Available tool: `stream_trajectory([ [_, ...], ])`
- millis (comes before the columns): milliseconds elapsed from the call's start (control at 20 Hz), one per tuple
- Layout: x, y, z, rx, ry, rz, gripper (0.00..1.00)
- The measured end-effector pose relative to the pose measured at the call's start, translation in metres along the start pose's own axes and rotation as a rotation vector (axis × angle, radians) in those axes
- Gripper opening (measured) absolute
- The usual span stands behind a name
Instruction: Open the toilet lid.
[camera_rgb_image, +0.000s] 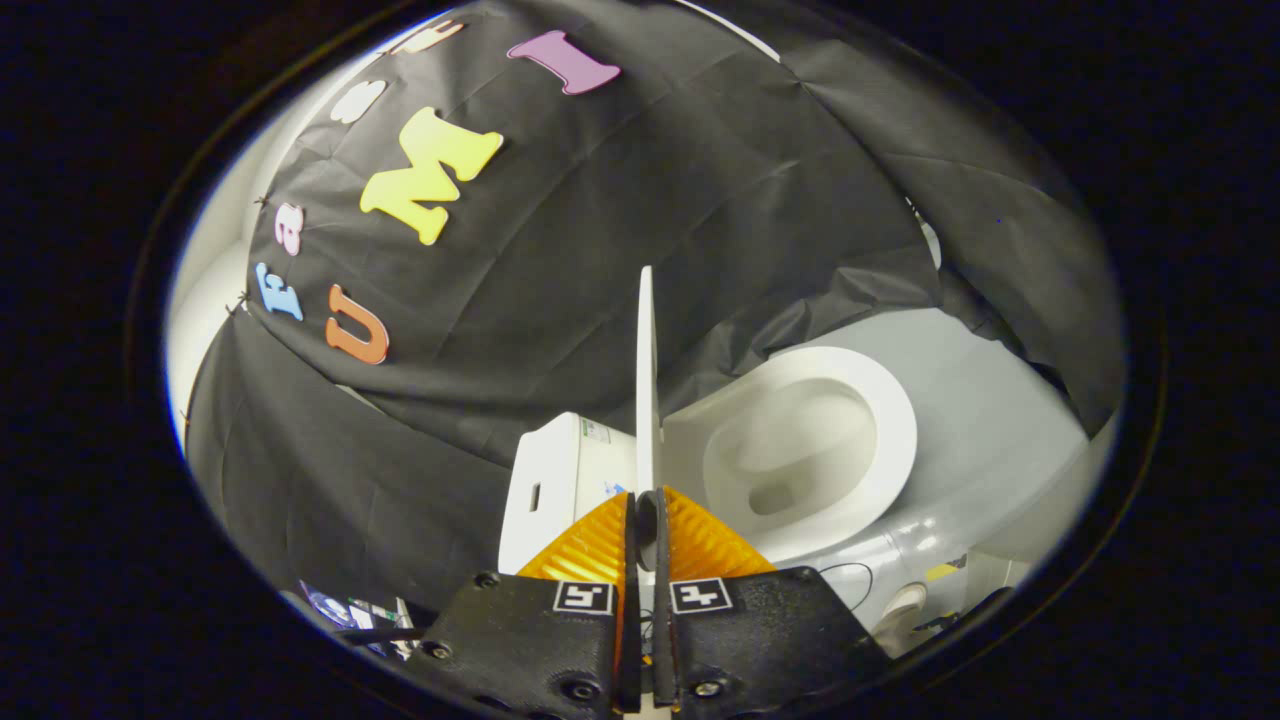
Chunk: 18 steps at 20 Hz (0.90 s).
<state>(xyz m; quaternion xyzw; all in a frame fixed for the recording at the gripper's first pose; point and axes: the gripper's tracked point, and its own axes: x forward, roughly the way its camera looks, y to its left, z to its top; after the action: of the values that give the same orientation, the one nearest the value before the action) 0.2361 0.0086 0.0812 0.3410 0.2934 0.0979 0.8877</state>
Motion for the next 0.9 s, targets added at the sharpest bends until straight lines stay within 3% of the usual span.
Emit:
stream_trajectory([
  [900,0.011,0.089,-0.017,-0.134,0.014,0.025,0.08],
])
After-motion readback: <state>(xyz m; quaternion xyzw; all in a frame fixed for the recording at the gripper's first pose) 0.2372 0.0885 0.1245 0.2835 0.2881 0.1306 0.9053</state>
